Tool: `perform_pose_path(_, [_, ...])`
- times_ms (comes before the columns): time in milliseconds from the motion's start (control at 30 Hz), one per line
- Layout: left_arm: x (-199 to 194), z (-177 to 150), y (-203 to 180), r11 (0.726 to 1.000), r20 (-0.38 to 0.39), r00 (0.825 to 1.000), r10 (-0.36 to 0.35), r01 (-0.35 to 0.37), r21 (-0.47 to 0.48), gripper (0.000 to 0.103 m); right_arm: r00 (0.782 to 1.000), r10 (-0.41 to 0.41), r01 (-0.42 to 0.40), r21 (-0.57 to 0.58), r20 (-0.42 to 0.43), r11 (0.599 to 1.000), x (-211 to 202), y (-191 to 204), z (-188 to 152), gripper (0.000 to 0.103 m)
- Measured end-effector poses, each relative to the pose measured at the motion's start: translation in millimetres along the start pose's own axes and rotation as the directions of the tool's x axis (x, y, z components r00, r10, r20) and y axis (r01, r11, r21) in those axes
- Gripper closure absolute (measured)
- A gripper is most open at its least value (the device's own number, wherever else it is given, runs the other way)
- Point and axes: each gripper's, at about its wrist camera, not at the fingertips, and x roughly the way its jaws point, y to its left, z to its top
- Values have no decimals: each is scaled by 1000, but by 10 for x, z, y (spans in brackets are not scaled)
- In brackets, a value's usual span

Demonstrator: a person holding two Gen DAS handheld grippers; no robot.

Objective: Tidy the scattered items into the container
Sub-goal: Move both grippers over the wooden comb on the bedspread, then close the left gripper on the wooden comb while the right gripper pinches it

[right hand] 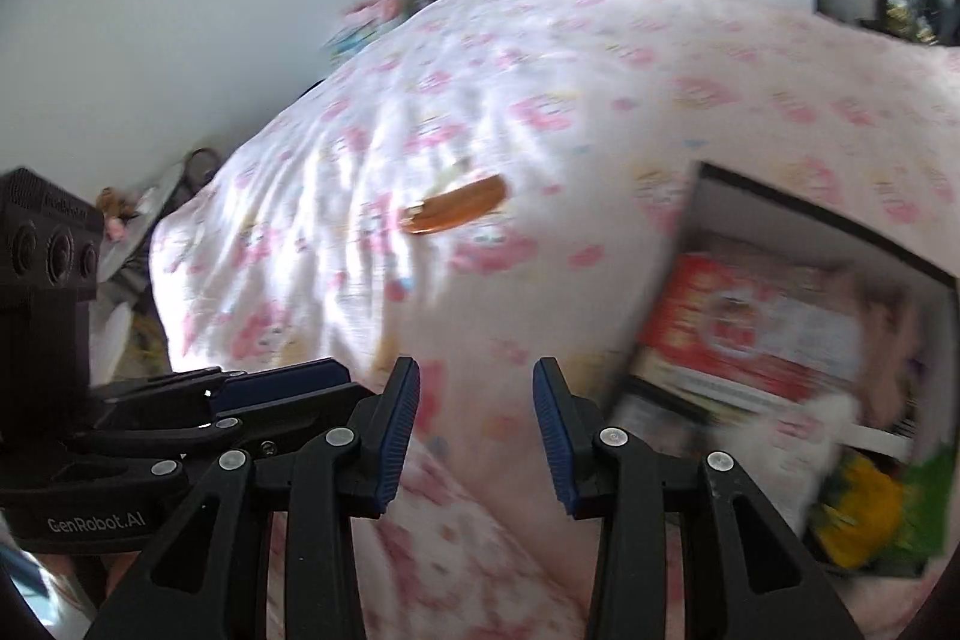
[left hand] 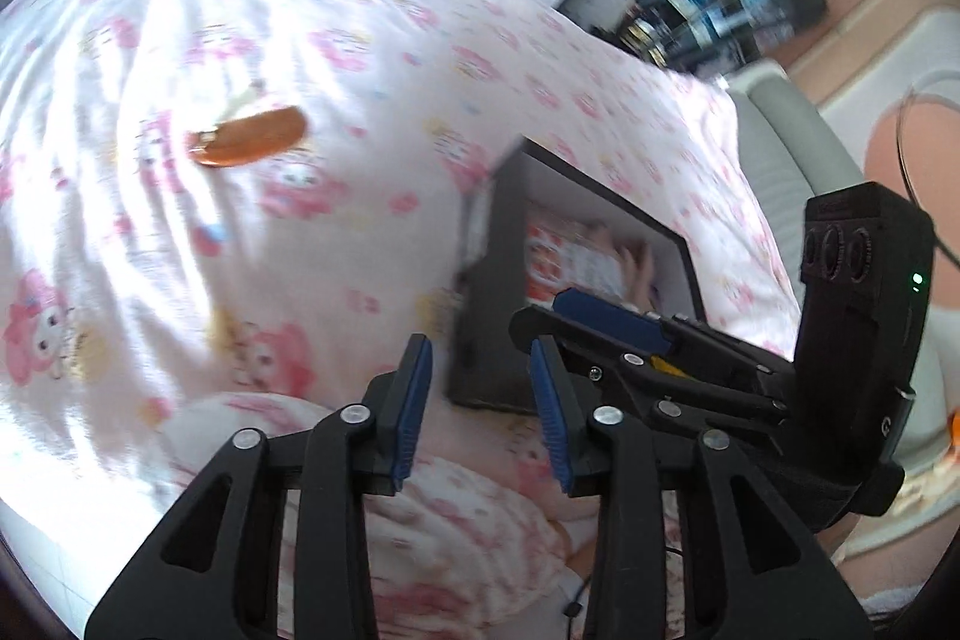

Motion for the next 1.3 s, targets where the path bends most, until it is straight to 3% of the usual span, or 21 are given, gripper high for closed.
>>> perform_pose_path(300, [141,342,937,987,39,998,58,-51,-154,65,997,17,-9,92,-82,996,791,55,459,68])
perform_pose_path(467, [408,647,1469,972,31,996,84,-75,-222,66,993,-45,63,161,-109,985,1386,-140,881,68])
perform_pose_path(700, [885,975,2064,944,10,998,57,-51,-325,66,980,-90,121,174,-179,977,2163,-298,1311,68])
perform_pose_path(967, [1210,1176,2377,922,22,998,66,-53,-384,66,972,-100,142,192,-213,971,2783,-497,1521,68])
perform_pose_path(1167, [1344,1220,2424,918,20,998,58,-46,-394,67,976,-114,145,160,-187,976,2866,-462,1601,67])
perform_pose_path(1300, [1370,1239,2391,924,13,999,43,-34,-381,70,977,-93,131,199,-191,971,2915,-555,1679,67])
